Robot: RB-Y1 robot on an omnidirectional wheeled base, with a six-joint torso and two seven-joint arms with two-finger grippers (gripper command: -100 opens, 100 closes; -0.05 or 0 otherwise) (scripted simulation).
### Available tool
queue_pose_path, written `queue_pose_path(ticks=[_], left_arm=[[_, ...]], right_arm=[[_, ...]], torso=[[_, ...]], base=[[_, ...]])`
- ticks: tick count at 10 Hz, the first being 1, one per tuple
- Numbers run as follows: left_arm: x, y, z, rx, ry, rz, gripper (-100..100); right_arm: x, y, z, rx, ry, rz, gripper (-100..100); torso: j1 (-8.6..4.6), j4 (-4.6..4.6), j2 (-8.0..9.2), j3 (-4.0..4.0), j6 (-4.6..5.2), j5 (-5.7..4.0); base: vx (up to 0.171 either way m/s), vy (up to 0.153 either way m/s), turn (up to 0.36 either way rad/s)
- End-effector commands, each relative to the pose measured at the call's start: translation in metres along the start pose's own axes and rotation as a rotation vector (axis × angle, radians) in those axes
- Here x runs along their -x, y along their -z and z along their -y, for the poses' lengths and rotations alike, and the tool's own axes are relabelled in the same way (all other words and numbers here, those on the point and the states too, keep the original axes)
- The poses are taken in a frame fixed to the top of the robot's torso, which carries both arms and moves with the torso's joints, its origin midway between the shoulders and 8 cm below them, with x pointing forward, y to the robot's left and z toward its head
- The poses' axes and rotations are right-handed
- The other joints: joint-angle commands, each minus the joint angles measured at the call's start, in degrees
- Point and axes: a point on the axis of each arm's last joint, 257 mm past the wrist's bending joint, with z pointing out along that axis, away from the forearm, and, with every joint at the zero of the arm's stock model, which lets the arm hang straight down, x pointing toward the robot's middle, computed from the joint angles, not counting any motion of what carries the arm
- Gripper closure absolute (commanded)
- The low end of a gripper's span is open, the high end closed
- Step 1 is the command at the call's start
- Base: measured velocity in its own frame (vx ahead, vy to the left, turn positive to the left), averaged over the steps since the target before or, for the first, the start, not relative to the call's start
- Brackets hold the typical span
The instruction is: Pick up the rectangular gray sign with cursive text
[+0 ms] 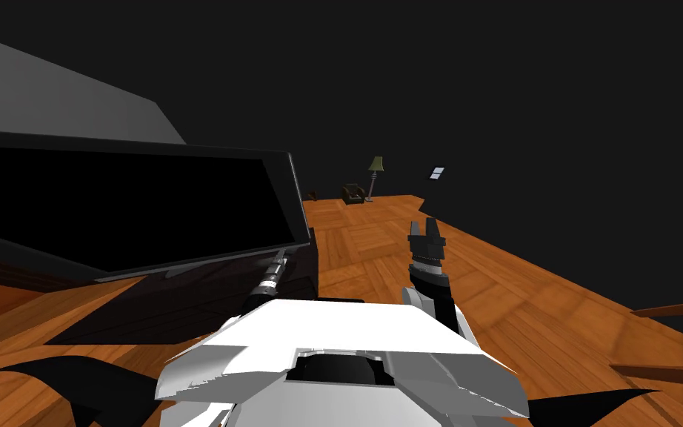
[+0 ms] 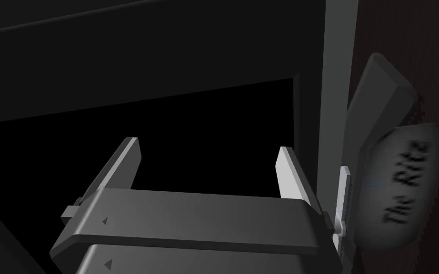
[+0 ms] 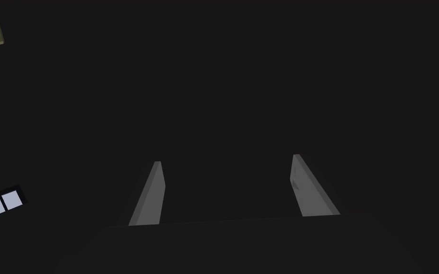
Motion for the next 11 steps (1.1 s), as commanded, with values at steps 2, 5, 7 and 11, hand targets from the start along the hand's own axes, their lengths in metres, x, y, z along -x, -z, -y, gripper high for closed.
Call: queue_pose_path(ticks=[2,5,7,11], left_arm=[[0.018,0.025,-0.057,0.15,-0.021,0.011,-100],[0.029,0.043,-0.092,0.24,-0.033,0.019,-100],[0.04,0.065,-0.127,0.332,-0.044,0.03,-100],[0.065,0.119,-0.19,0.517,-0.061,0.06,-100]], right_arm=[[0.0,0.0,0.0,0.0,0.0,0.0,0],[0.0,0.0,0.0,0.0,0.0,0.0,0],[0.0,0.0,0.0,0.0,0.0,0.0,0],[0.0,0.0,0.0,0.0,0.0,0.0,0]], torso=[[-0.05,-0.01,0.08,0.02,-0.06,-0.03],[0.22,0.0,-0.02,-0.01,0.04,0.03],[0.36,0.01,0.09,0.04,-0.01,0.06],[0.34,0.01,0.08,0.04,0.0,0.05]], base=[[0.101,-0.154,0.115],[0.136,-0.092,-0.109],[0.118,-0.068,-0.001],[0.133,-0.078,-0.028]])
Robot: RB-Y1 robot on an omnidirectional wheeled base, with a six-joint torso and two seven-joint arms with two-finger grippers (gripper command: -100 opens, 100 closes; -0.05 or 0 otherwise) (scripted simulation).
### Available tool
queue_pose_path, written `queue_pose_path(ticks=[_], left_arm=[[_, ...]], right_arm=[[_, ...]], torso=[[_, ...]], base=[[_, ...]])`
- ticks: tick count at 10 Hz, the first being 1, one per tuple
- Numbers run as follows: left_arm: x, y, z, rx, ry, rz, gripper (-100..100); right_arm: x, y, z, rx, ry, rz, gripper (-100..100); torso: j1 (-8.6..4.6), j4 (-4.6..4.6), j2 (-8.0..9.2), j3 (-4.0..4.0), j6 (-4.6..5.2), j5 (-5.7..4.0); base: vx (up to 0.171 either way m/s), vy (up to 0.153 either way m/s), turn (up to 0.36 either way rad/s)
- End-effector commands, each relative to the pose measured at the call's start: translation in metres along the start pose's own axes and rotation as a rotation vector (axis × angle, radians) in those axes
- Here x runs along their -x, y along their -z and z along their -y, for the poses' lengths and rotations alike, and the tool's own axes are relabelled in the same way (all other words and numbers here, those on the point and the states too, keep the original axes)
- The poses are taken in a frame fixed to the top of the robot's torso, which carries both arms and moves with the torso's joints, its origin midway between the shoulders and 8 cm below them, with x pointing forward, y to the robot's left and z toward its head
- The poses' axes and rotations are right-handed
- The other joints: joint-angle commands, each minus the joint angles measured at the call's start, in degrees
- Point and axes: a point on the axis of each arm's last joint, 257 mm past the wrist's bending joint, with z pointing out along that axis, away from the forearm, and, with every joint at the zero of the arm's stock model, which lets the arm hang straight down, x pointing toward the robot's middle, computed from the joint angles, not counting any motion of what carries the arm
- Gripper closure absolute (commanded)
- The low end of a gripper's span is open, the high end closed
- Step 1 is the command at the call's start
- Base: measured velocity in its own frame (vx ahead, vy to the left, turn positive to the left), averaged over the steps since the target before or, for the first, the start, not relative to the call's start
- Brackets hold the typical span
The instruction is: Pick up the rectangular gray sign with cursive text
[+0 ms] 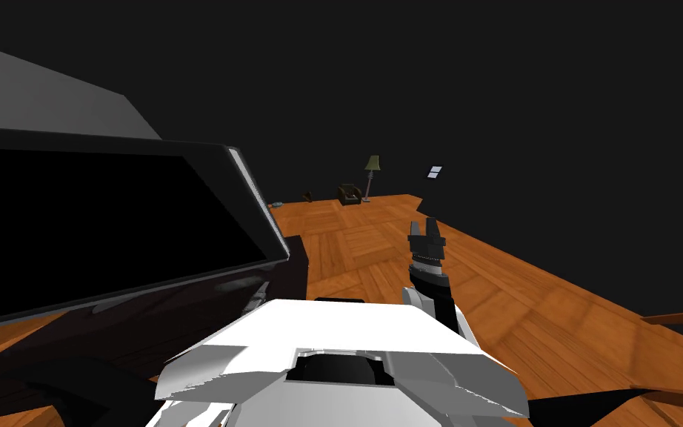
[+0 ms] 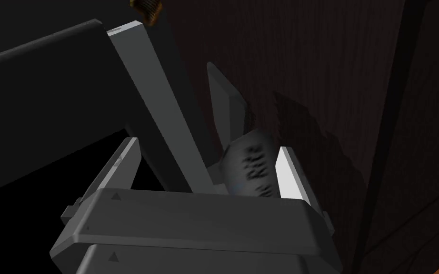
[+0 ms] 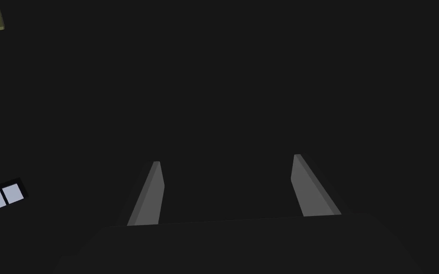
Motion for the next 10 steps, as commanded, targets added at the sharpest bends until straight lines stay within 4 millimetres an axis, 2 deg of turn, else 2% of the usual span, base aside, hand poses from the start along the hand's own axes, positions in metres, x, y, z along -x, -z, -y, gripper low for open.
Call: queue_pose_path(ticks=[1,2,3,4,5,6,7,9,10], left_arm=[[0.013,0.015,-0.044,0.105,-0.007,0.019,-100],[0.026,0.03,-0.084,0.197,-0.009,0.038,-100],[0.027,0.032,-0.088,0.205,-0.009,0.038,-100],[0.04,0.049,-0.122,0.287,-0.01,0.058,-100],[0.04,0.051,-0.125,0.294,-0.009,0.059,-100],[0.053,0.066,-0.148,0.354,-0.009,0.079,-100],[0.054,0.072,-0.161,0.381,-0.008,0.081,-100],[0.08,0.115,-0.214,0.522,-0.003,0.128,-100],[0.08,0.113,-0.212,0.517,-0.003,0.127,-100]], right_arm=[[0.0,0.0,0.0,0.0,0.0,0.0,0],[0.0,0.0,0.0,0.0,0.0,0.0,0],[0.0,0.0,0.0,0.0,0.0,0.0,0],[0.0,0.0,0.0,0.0,0.0,0.0,0],[0.0,0.0,0.0,0.0,0.0,0.0,0],[0.0,0.0,0.0,0.0,0.0,0.0,0],[0.0,0.0,0.0,0.0,0.0,0.0,0],[0.0,0.0,0.0,0.0,0.0,0.0,0],[0.0,0.0,0.0,0.0,0.0,0.0,0]], torso=[[0.0,0.0,0.0,0.0,0.0,0.0],[0.0,-0.01,-0.1,-0.05,0.01,0.0],[-0.15,-0.06,-0.34,-0.18,0.0,-0.02],[-0.08,-0.06,-0.24,-0.14,0.0,-0.04],[0.01,-0.03,-0.14,-0.08,0.01,0.0],[0.07,-0.01,-0.02,-0.02,0.01,0.0],[0.05,-0.01,-0.03,-0.02,0.0,0.0],[0.09,-0.02,-0.09,-0.05,0.01,0.01],[0.04,-0.06,-0.33,-0.18,0.03,-0.01]], base=[[0.164,-0.072,-0.05],[0.247,-0.116,-0.082],[0.19,-0.084,-0.009],[0.154,-0.058,-0.054],[0.124,-0.042,-0.027],[0.145,-0.054,-0.077],[0.137,-0.042,-0.018],[0.207,-0.052,-0.082],[0.202,-0.034,-0.041]])
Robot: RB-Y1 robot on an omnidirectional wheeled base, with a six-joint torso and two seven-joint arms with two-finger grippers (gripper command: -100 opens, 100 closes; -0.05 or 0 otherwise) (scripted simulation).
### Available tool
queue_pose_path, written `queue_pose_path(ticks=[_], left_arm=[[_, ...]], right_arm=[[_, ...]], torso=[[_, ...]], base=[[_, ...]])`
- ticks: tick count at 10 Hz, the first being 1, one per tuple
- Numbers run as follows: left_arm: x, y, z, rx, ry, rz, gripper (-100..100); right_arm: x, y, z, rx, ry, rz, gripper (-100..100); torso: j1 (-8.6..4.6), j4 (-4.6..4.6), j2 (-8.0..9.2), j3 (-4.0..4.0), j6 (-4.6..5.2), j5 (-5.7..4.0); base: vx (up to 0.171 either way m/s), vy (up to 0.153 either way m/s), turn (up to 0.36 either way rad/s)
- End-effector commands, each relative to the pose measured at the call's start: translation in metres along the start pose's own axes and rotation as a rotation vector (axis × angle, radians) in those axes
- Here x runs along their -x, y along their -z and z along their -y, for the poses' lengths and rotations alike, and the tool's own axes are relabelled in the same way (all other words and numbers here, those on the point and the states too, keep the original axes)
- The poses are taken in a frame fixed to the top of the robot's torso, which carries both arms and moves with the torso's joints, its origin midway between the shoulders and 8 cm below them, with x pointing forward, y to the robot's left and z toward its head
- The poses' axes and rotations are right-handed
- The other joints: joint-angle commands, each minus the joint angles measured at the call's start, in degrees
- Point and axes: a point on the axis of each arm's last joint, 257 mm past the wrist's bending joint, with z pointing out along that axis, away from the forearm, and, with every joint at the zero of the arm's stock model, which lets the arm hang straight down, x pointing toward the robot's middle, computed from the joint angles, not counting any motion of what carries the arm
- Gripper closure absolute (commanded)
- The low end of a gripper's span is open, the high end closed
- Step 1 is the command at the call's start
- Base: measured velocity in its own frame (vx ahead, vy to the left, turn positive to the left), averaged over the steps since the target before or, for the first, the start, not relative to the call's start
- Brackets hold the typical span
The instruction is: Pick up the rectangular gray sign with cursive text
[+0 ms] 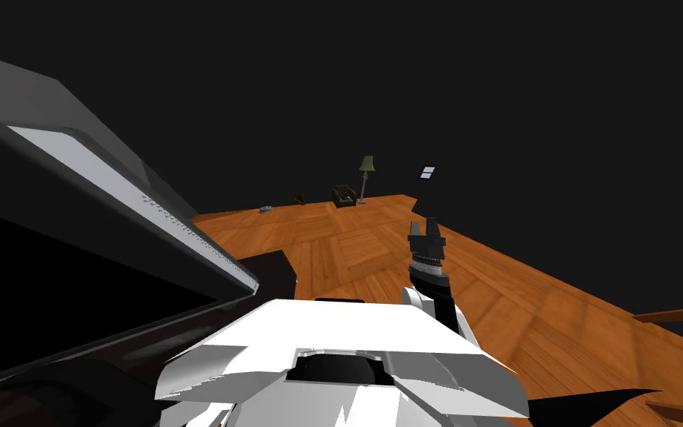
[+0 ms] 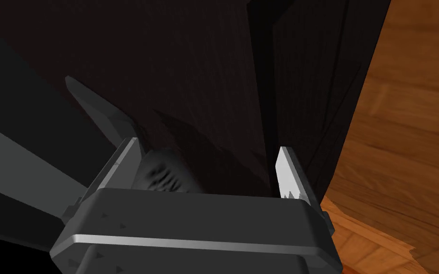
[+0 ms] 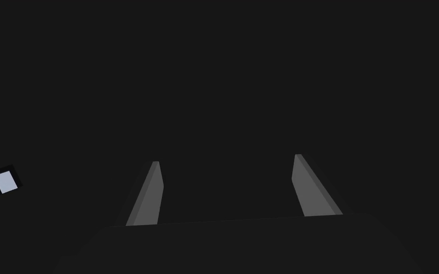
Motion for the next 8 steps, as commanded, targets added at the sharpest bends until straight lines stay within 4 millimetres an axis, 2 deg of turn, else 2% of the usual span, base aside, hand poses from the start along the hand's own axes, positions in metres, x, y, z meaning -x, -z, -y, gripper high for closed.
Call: queue_pose_path(ticks=[1,2,3,4,5,7,8], left_arm=[[0.003,0.001,-0.017,0.023,0.001,0.004,-100],[0.004,0.001,-0.023,0.036,0.001,0.005,-100],[0.019,0.009,-0.056,0.106,0.007,0.029,-100],[0.033,0.017,-0.081,0.16,0.015,0.052,-100],[0.035,0.02,-0.094,0.186,0.015,0.056,-100],[0.064,0.045,-0.154,0.319,0.033,0.109,-100],[0.064,0.046,-0.154,0.32,0.033,0.109,-100]], right_arm=[[0.0,0.0,0.0,0.0,0.0,0.0,0],[0.0,0.0,0.0,0.0,0.0,0.0,0],[0.0,0.0,0.0,0.0,0.0,0.0,0],[0.0,0.0,0.0,0.0,0.0,0.0,0],[0.0,0.0,0.0,0.0,0.0,0.0,0],[0.0,0.0,0.0,0.0,0.0,0.0,0],[0.0,0.0,0.0,0.0,0.0,0.0,0]], torso=[[0.0,0.0,0.0,0.0,0.0,0.0],[0.06,0.07,0.33,0.18,0.0,0.02],[0.1,0.14,0.63,0.36,0.0,0.03],[0.04,0.13,0.53,0.32,0.01,0.02],[0.07,0.06,0.19,0.13,0.02,0.02],[0.04,0.01,-0.01,0.0,0.02,0.02],[0.1,-0.01,-0.07,-0.04,0.03,0.02]], base=[[0.083,-0.013,0.004],[0.0,0.0,0.0],[0.079,-0.029,-0.094],[0.195,-0.023,-0.105],[0.203,-0.02,-0.043],[0.227,-0.018,-0.12],[0.179,-0.002,-0.036]])
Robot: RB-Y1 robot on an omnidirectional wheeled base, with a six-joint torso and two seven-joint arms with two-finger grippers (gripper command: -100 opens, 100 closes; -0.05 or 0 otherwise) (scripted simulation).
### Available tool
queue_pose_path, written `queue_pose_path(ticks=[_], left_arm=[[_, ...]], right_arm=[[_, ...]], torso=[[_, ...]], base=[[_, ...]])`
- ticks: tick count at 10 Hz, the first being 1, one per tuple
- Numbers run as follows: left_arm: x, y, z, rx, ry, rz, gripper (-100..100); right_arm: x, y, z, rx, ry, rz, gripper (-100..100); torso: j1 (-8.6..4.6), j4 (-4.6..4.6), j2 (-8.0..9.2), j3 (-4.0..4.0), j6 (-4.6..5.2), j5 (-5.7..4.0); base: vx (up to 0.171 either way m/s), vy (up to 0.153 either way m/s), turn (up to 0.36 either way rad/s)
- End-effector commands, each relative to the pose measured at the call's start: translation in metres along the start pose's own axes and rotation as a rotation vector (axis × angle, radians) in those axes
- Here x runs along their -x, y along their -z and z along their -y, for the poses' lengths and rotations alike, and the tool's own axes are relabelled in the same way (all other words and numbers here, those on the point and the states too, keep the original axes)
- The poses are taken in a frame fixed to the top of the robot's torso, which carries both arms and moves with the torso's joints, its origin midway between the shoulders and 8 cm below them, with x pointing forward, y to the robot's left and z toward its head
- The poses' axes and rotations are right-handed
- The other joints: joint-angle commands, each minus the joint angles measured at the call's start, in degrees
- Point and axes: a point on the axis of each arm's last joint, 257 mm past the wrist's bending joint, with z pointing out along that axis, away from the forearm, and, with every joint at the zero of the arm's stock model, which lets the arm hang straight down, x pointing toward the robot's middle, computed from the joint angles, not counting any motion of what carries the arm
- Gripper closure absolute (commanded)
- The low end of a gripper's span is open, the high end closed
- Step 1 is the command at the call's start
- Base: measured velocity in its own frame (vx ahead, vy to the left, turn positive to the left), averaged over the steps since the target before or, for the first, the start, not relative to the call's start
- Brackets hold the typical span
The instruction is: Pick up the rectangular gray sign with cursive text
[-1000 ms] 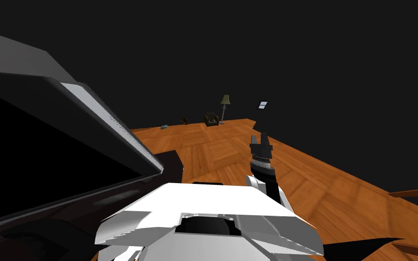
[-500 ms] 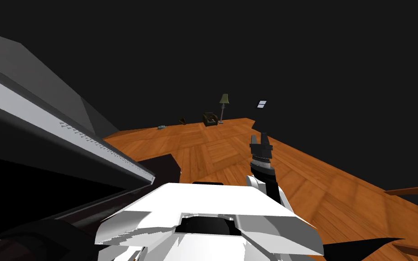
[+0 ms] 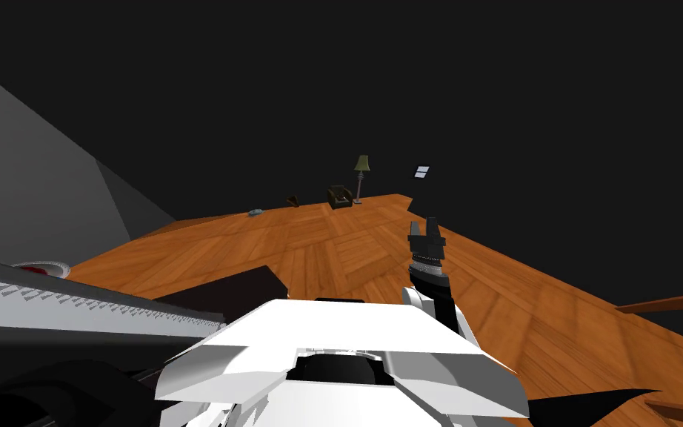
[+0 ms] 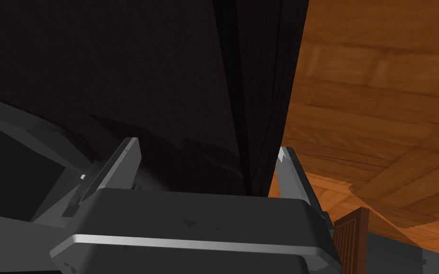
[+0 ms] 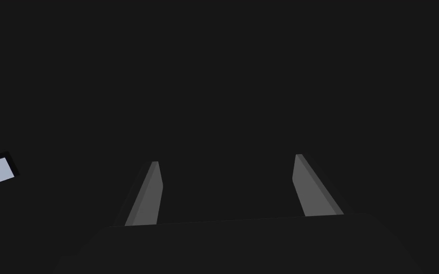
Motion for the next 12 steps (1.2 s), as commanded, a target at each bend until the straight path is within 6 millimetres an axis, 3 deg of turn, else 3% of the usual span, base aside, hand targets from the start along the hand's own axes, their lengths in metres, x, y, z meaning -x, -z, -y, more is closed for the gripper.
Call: queue_pose_path(ticks=[1,5,7,12], left_arm=[[0.021,0.006,-0.035,0.074,0.014,0.032,-100],[0.074,0.03,-0.124,0.264,0.064,0.126,-100],[0.074,0.03,-0.124,0.264,0.064,0.126,-100],[0.11,0.056,-0.179,0.387,0.112,0.203,-100]], right_arm=[[0.0,0.0,0.0,0.0,0.0,0.0,0],[0.0,0.0,0.0,0.0,0.0,0.0,0],[0.0,0.0,0.0,0.0,0.0,0.0,0],[0.0,0.0,0.0,0.0,0.0,0.0,0]], torso=[[0.0,0.0,0.0,0.0,0.0,0.0],[0.12,-0.04,-0.23,-0.13,0.03,0.03],[0.05,-0.01,-0.06,-0.04,0.01,0.03],[0.18,0.05,0.2,0.12,0.02,0.03]], base=[[0.18,0.001,-0.057],[0.248,0.019,-0.145],[0.13,0.003,-0.015],[0.123,0.038,-0.089]])
